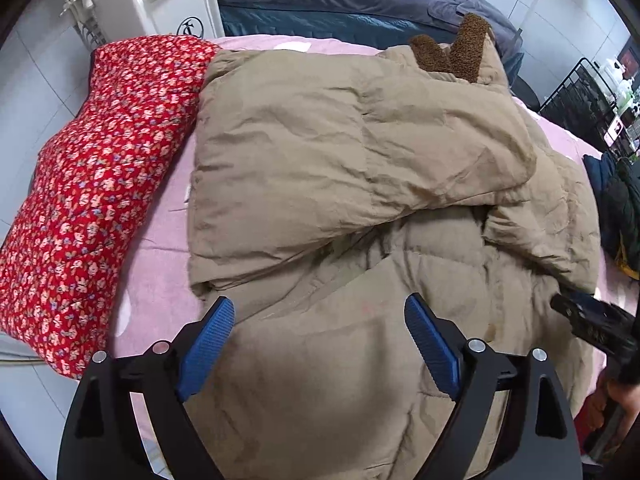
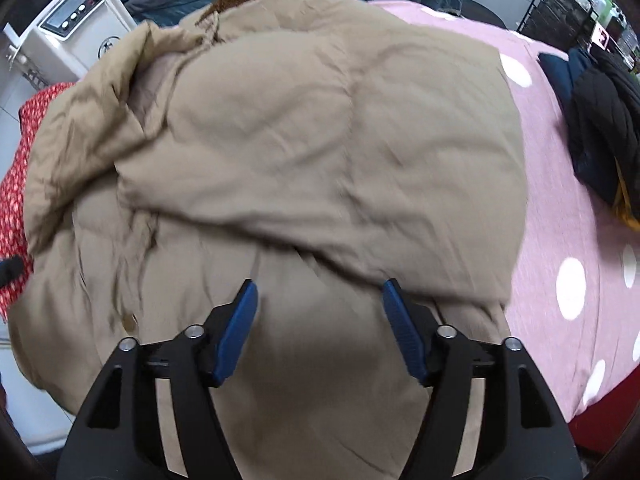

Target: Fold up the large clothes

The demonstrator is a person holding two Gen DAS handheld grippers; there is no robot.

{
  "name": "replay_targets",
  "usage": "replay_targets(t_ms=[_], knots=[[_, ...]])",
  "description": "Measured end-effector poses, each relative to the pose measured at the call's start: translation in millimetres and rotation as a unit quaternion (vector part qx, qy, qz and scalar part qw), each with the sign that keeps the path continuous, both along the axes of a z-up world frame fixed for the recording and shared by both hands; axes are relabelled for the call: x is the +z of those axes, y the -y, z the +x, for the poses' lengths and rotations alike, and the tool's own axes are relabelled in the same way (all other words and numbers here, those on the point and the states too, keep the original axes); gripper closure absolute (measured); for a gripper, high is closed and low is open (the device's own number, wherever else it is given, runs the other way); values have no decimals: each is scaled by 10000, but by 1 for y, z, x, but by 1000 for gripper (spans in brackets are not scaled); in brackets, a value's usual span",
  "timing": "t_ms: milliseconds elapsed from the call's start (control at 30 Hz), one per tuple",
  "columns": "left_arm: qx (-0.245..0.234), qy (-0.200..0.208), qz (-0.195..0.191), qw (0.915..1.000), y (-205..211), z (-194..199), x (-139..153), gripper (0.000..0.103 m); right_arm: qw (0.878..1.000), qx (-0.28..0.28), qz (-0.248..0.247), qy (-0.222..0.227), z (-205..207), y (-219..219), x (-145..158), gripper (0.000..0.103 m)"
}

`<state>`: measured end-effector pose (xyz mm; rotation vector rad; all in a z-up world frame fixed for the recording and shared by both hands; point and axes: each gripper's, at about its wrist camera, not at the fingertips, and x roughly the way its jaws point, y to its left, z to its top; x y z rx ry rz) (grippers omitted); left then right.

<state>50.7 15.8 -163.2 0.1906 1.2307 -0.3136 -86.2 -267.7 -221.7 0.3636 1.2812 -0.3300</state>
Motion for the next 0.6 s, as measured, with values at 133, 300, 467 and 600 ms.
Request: replay_targets(t_ms=[133,300,467,600], knots=[[105,-74,90,9999,-16,2,-6,18,9996,-186,183,-106,-24,6,-9,33],[350,-136,49,9993,-34,6,-7,18,9993,-271,228,113,-23,17,3,33],[405,-115,-87,9991,-31,0,-2,18,9982,-187,206,535,20,40,32,33],[249,-48,-59,9997,-18,-8,1,18,9968,2,124,789,70,53,55,33]])
